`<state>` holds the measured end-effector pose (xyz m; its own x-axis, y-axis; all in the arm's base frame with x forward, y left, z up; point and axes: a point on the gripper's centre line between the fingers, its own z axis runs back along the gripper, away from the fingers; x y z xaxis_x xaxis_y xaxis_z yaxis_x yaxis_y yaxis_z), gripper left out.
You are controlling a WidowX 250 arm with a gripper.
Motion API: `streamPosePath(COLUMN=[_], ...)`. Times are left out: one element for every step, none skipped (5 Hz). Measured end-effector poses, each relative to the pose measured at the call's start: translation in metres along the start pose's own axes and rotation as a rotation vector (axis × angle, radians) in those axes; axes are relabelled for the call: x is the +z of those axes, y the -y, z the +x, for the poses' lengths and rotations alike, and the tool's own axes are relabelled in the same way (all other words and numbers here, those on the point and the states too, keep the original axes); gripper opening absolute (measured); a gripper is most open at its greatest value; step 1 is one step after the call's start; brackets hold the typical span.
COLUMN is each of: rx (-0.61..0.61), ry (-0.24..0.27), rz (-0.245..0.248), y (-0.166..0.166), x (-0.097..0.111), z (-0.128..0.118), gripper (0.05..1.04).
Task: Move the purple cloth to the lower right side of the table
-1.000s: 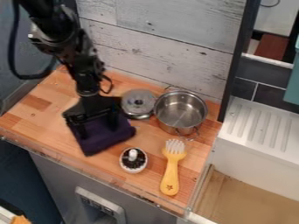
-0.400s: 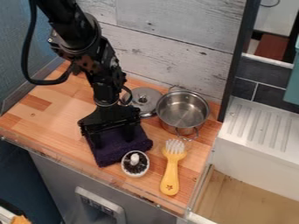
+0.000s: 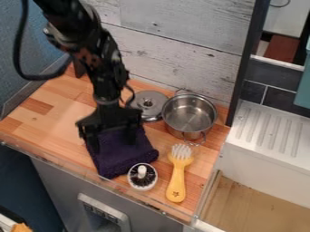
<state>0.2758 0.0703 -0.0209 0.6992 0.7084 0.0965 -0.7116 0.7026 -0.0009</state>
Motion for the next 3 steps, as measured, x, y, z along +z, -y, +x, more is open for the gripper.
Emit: streamPosePath(rx=[0.012, 0.014, -0.033], ry=[0.026, 0.095, 0.124], rz=[0.015, -0.004, -0.023], y=[-0.003, -0.002, -0.004], x=[0.015, 0.045, 0.062], z=[0.004, 0.009, 0.009], gripper=[1.000, 1.000, 1.000])
